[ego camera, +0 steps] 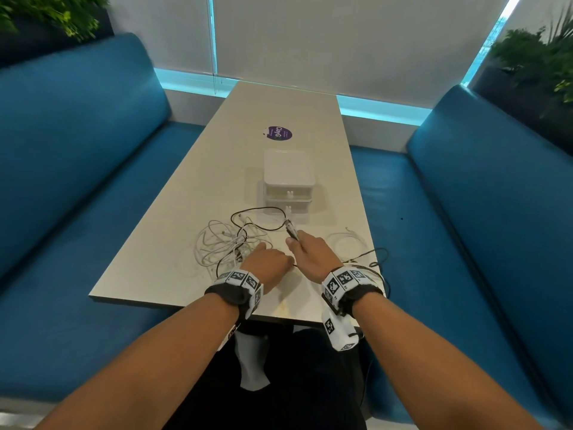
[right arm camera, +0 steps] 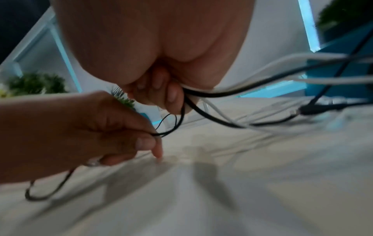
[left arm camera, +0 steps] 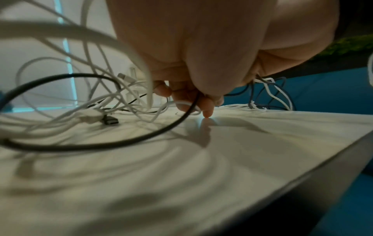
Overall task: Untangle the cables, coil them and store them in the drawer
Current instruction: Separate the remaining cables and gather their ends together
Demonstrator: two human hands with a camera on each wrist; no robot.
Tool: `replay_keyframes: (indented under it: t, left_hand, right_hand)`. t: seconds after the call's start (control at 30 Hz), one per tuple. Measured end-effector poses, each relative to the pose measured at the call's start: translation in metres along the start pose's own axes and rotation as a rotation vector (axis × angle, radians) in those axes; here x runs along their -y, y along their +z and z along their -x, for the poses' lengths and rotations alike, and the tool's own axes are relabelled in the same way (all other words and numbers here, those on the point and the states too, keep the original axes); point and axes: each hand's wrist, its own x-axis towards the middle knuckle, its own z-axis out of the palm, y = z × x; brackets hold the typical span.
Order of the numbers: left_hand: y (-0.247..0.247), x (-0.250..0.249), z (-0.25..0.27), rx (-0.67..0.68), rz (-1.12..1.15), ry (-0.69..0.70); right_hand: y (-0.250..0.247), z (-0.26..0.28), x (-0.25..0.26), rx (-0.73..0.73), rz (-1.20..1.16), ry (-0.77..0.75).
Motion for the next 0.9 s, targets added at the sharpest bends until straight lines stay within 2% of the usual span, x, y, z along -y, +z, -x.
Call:
replay_keyframes:
  t: [0.13,0.23,0.3,0.47,0.7,0.8,0.9]
  left_hand:
    - [0.008,0.011,0.003,-0.013,-0.003,0.006]
    - [0.008,0.023,0.008,-0.062,-0.022,-0.033]
    - [0.006,0.030,0.009,-0.094,-0.067,-0.034]
    - [0.001,0.019,0.005,-0.069,-0.096,-0.052]
    - [-0.014,-0.021,0.000,-0.001,-0.118,-0.028]
    - [-0.020,-0.020,0.001,0.002,-0.124,-0.025]
    - [-0.016,-0.013,0.003,-0.005,-0.092,-0.049]
  right_hand:
    - [-0.005,0.004,-0.019,0.104,0.305,-0.039]
    - [-0.018,0.004,-0.037,0.081,0.513,0.025]
    - [-0.028,0.004,-0.052,0.030,0.571,0.107]
    - [-0.029,0.005,-0.061,-0.050,0.369,0.311]
    - [0.011,0.001,-0.027,-0.028,-0.012,0.170]
    - [0.014,-0.001,-0.021,-0.011,-0.091,0.165]
    - [0.008,0.000,-0.027,0.080,-0.122,0.204]
